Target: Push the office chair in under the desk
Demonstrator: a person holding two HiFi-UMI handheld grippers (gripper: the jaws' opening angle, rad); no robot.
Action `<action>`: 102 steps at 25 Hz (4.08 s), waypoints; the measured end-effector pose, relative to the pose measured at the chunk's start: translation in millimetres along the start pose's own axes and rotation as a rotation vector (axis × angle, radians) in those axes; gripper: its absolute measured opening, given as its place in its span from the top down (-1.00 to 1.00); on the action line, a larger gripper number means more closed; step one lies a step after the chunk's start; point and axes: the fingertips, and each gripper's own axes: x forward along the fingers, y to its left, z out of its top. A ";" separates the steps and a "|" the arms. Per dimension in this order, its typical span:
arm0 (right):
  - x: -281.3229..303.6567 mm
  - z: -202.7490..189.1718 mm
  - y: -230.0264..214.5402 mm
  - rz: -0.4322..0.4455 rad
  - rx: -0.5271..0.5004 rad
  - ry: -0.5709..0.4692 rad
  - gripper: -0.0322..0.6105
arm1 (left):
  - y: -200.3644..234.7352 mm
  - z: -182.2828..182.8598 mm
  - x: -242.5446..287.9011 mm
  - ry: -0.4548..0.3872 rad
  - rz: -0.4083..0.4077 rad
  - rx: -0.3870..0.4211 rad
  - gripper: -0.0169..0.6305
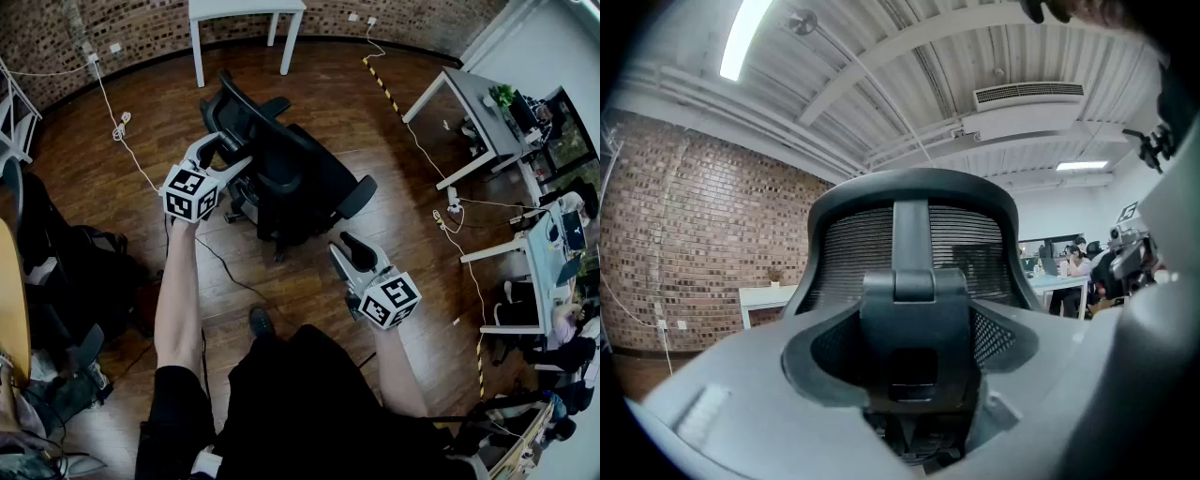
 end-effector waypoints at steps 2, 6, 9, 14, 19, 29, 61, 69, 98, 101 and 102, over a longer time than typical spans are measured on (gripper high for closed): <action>-1.7 5.7 -8.2 -0.017 0.008 -0.009 0.47 | -29.1 -0.9 -0.9 -0.033 -0.010 0.006 -0.34; -7.5 17.5 -26.6 -0.077 0.025 -0.035 0.47 | -89.1 -6.4 -0.3 -0.092 -0.050 0.008 -0.35; -13.6 28.1 -37.9 -0.122 0.021 -0.058 0.47 | -126.4 -11.0 3.1 -0.124 -0.083 0.003 -0.35; -24.8 39.1 -66.7 -0.177 0.029 -0.088 0.47 | -179.5 -14.4 25.2 -0.147 -0.130 0.000 -0.32; -33.3 47.5 -107.8 -0.202 0.056 -0.117 0.47 | -229.4 -12.2 59.0 -0.136 -0.176 0.030 -0.27; -72.9 62.2 -234.9 -0.128 0.098 -0.167 0.47 | -326.0 -3.9 118.5 -0.080 -0.204 0.104 -0.24; -51.7 75.3 -415.9 0.390 0.006 -0.062 0.07 | -198.9 13.7 237.2 0.062 0.285 -0.056 -0.73; 0.2 78.5 -427.5 0.395 0.019 -0.049 0.08 | -148.0 12.1 249.9 0.083 0.282 -0.088 -0.72; 229.0 105.9 -428.3 0.340 0.067 0.020 0.10 | 91.1 38.9 260.1 0.102 0.171 -0.131 -0.66; 249.6 112.8 -440.4 0.358 0.064 0.014 0.10 | 110.2 42.3 271.1 0.103 0.181 -0.129 -0.66; 257.6 113.1 -444.3 0.362 0.065 0.014 0.10 | 117.6 41.7 274.3 0.105 0.185 -0.131 -0.66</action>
